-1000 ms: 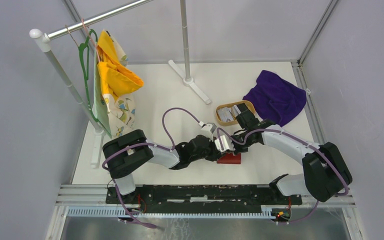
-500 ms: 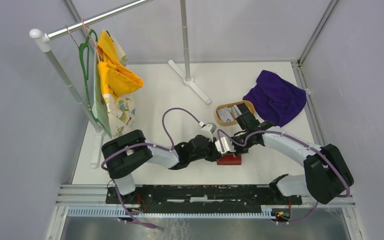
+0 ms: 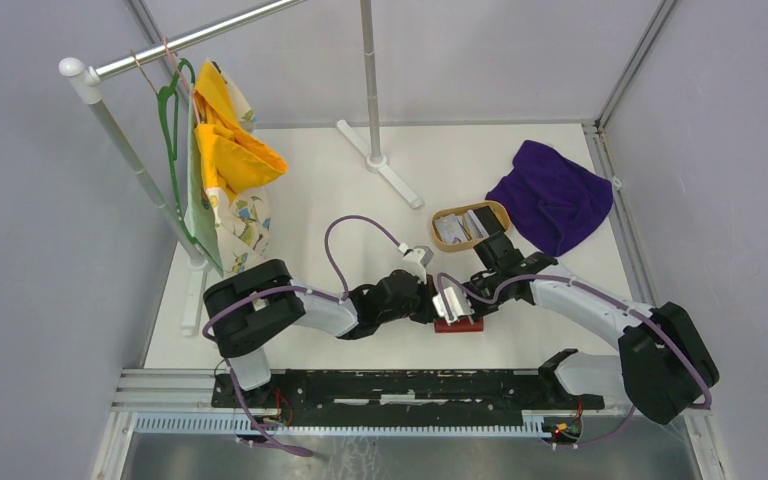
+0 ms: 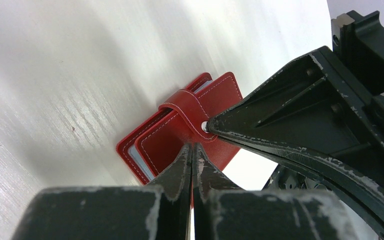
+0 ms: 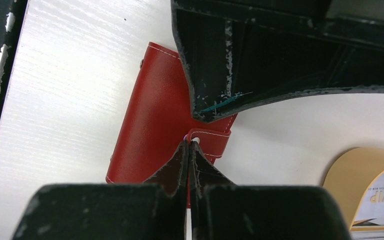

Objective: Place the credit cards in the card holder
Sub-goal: Close the card holder at the center of the board.

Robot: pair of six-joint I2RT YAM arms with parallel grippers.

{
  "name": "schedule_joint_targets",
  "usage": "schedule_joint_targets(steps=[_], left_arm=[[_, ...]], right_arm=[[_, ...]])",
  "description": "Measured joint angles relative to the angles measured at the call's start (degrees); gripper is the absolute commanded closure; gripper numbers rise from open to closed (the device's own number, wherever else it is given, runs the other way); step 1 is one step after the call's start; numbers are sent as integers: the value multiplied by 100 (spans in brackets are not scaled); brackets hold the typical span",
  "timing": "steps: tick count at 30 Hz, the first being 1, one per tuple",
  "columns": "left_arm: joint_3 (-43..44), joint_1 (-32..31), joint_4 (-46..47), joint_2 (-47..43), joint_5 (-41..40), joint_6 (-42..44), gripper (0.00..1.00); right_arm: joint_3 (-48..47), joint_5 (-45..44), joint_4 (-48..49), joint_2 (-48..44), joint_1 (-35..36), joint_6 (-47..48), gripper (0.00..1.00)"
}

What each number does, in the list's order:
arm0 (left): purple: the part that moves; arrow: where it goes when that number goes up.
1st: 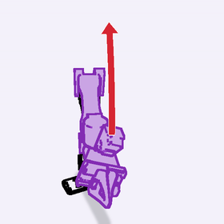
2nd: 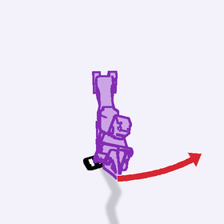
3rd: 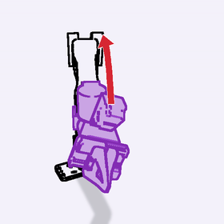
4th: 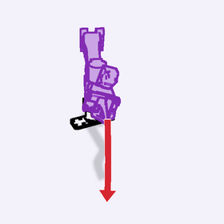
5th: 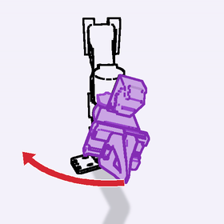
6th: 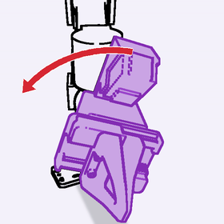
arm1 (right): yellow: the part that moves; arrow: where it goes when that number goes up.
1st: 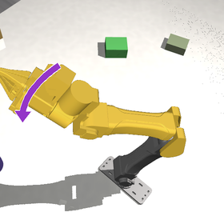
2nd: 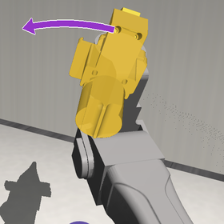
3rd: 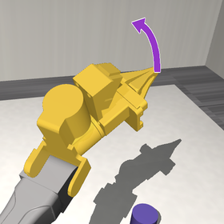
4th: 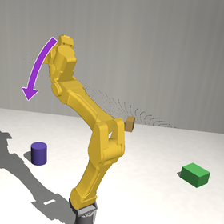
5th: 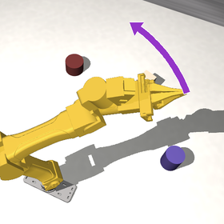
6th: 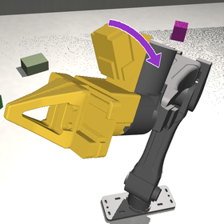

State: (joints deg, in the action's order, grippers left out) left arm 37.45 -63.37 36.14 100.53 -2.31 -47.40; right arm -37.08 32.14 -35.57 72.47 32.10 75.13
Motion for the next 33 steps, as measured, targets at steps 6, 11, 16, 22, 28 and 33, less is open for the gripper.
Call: schedule_joint_targets(steps=[6,11,16,22,28,33], left_arm=[[0,0,4,20,92,0,98],[0,-2,9,24,111,0,98],[0,-2,11,24,118,0,98],[0,-2,11,24,118,0,98],[0,-2,11,24,118,0,98],[0,-2,11,24,120,0,98]], right_arm=[[236,-118,170,-264,90,125,100],[337,-273,267,-385,216,168,100],[358,-431,321,-417,341,168,100],[365,-654,341,-431,507,162,100],[446,-857,409,-492,662,125,100],[546,-1034,518,-588,798,101,100]])
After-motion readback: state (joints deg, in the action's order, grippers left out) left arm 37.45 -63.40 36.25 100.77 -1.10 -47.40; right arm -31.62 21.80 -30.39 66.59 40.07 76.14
